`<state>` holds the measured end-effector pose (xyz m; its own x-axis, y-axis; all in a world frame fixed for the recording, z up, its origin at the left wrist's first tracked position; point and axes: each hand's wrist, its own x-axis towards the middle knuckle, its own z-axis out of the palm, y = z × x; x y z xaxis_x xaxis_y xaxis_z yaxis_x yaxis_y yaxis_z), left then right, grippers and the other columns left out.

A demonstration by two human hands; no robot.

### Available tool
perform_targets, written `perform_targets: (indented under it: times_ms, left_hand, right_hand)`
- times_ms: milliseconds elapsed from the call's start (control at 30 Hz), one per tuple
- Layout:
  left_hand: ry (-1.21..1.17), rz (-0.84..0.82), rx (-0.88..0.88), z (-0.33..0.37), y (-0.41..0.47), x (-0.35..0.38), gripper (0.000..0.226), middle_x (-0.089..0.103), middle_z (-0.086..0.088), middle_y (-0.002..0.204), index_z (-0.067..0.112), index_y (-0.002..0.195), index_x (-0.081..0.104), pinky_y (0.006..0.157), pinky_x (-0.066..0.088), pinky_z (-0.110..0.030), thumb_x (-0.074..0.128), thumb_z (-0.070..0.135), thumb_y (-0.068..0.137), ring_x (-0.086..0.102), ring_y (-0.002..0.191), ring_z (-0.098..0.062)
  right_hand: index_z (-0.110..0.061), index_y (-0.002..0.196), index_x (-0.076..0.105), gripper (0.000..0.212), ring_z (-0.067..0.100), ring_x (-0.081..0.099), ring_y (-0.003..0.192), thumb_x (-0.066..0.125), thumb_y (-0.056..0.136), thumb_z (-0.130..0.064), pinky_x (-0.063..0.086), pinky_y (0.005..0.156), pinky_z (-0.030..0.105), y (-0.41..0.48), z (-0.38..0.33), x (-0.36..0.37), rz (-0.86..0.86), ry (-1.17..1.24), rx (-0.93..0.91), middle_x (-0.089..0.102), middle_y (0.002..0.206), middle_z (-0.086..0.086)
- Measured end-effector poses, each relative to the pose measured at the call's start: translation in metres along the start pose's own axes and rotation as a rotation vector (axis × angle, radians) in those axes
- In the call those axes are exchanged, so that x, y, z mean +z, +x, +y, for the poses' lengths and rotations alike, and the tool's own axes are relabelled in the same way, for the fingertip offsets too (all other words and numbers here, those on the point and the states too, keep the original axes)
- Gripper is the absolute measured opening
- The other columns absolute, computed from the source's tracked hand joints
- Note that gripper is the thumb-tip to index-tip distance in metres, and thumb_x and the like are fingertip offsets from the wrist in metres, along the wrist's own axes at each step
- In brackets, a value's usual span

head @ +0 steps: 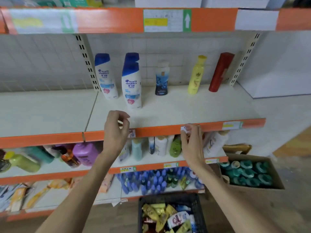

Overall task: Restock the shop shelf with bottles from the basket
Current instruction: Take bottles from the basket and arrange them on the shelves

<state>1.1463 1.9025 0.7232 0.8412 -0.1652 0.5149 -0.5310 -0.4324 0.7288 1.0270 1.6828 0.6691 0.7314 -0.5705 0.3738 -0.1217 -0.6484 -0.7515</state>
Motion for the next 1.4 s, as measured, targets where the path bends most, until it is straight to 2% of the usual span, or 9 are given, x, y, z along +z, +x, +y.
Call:
perform_targets:
  times_ms: [100,233,333,500,700,900,1167,1300,1400]
  left_hand:
    - [0.057,-0.071,0.043,0.022,-0.041,0.025,0.018,0.052,0.000,0.092,0.015,0.085,0.059,0.070,0.044,-0.019,0.054,-0.002,0.083,0.052,0.079,-0.003]
    - [0.189,-0.386,-0.038,0.049,-0.088,0.061,0.021,0.061,0.000,0.089,0.021,0.086,0.062,0.077,0.048,-0.031,0.057,0.001,0.082,0.056,0.080,-0.016]
    - [0.259,-0.584,-0.126,0.066,-0.123,0.079,0.020,0.066,-0.010,0.101,0.009,0.100,0.065,0.081,0.044,-0.025,0.057,0.003,0.083,0.061,0.095,-0.026]
    - [0.286,-0.699,-0.225,0.050,-0.177,0.112,0.026,0.062,-0.011,0.115,0.008,0.112,0.063,0.087,0.043,-0.026,0.057,0.007,0.087,0.059,0.107,-0.027]
    - [0.342,-0.792,-0.282,-0.019,-0.239,0.166,0.036,0.058,-0.008,0.130,0.011,0.124,0.058,0.097,0.043,-0.031,0.054,0.008,0.089,0.054,0.120,-0.027]
    - [0.419,-0.922,-0.211,-0.101,-0.325,0.214,0.064,0.031,-0.008,0.152,0.011,0.149,0.024,0.111,0.029,-0.035,0.053,0.013,0.092,0.027,0.141,-0.025]
    - [0.567,-0.979,-0.131,-0.287,-0.450,0.297,0.075,0.025,-0.010,0.154,0.010,0.150,0.017,0.116,0.023,-0.044,0.056,0.028,0.088,0.018,0.144,-0.028]
    - [0.599,-1.049,-0.153,-0.374,-0.511,0.343,0.085,0.012,-0.005,0.158,0.015,0.152,0.008,0.117,0.019,-0.047,0.060,0.032,0.088,0.008,0.147,-0.027]
    - [0.609,-1.081,-0.181,-0.430,-0.550,0.373,0.081,0.020,-0.009,0.154,0.013,0.149,0.019,0.114,0.025,-0.049,0.062,0.039,0.085,0.018,0.143,-0.031]
  right_hand:
    - [-0.011,0.116,0.055,0.019,0.019,0.056,0.100,0.050,0.100,-0.021,0.048,0.086,0.036,-0.023,0.036,-0.034,-0.132,-0.115,-0.013,0.055,0.109,0.001]
    - [-0.018,0.104,0.060,0.013,0.021,0.062,0.093,0.049,0.100,-0.024,0.050,0.079,0.038,-0.038,0.059,-0.072,-0.427,-0.237,-0.011,0.067,0.098,-0.001]
    - [-0.019,0.103,0.061,0.017,0.023,0.061,0.092,0.047,0.100,-0.027,0.050,0.079,0.040,-0.048,0.056,-0.088,-0.658,-0.325,-0.027,0.067,0.097,-0.001]
    - [-0.018,0.101,0.060,0.014,0.022,0.061,0.092,0.049,0.100,-0.027,0.051,0.077,0.038,-0.080,0.084,-0.077,-0.711,-0.282,0.032,0.066,0.099,0.000]
    - [-0.014,0.107,0.059,0.019,0.026,0.062,0.096,0.046,0.101,-0.026,0.052,0.081,0.043,-0.120,0.159,-0.027,-0.767,-0.307,0.098,0.068,0.103,0.005]
    - [-0.016,0.128,0.054,0.031,0.025,0.058,0.113,0.043,0.103,-0.032,0.050,0.087,0.041,-0.187,0.246,0.041,-0.767,-0.333,0.099,0.062,0.123,0.005]
    - [-0.023,0.146,0.039,0.045,0.028,0.043,0.133,0.044,0.103,-0.036,0.040,0.103,0.045,-0.274,0.423,0.157,-0.860,-0.472,0.024,0.049,0.146,0.004]
    - [-0.027,0.147,0.036,0.048,0.029,0.043,0.133,0.047,0.101,-0.034,0.038,0.101,0.044,-0.313,0.518,0.212,-0.886,-0.539,0.027,0.049,0.145,0.006]
    - [-0.027,0.148,0.034,0.053,0.030,0.043,0.132,0.051,0.098,-0.033,0.038,0.103,0.046,-0.339,0.577,0.252,-0.911,-0.580,-0.016,0.049,0.146,0.005]
